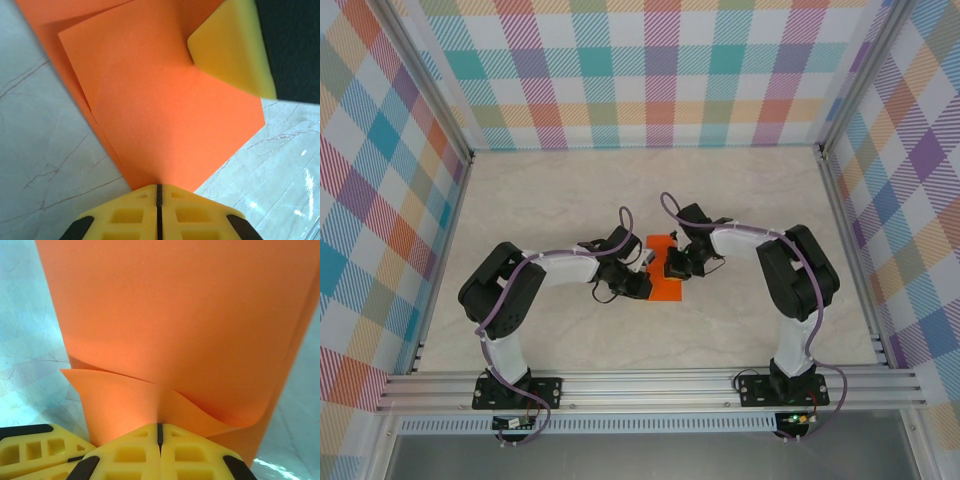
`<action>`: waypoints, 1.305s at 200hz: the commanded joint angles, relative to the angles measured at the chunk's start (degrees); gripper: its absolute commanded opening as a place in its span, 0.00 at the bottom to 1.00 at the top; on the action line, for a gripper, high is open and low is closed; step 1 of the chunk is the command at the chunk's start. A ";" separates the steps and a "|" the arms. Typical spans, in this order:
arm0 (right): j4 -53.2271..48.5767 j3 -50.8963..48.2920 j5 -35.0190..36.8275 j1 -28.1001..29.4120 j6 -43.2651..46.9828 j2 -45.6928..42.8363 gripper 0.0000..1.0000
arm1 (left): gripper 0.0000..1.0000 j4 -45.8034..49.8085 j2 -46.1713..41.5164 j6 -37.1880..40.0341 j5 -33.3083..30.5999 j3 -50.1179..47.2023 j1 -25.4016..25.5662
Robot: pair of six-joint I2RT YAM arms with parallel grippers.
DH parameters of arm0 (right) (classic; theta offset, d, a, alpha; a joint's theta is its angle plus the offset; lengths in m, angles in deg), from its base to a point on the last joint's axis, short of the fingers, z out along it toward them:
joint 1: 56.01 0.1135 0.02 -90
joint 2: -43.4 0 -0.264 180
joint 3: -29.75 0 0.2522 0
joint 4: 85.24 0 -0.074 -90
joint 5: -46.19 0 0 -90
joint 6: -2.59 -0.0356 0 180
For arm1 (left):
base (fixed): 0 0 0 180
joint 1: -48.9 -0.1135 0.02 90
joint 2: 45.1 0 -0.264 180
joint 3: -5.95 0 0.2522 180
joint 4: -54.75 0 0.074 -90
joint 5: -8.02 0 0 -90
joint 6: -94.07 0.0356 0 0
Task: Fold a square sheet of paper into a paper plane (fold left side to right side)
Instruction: Fold the triangle a second time at the center of the table.
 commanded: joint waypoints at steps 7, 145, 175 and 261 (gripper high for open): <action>-2.57 1.18 5.53 -2.62 2.54 0.24 0.01 | 0.08 5.07 2.57 1.02 -6.35 -1.37 -0.04; -3.88 -1.61 0.72 -6.26 3.38 -11.19 0.01 | 0.09 5.42 0.73 1.59 -6.53 -0.72 0.37; 2.24 -4.41 -5.96 -3.37 -1.24 -8.88 0.02 | 0.09 5.38 0.74 1.55 -6.45 -0.13 0.50; 4.86 -1.87 -5.00 -1.81 -2.75 -2.19 0.01 | 0.09 5.42 0.95 1.64 -5.54 1.09 0.85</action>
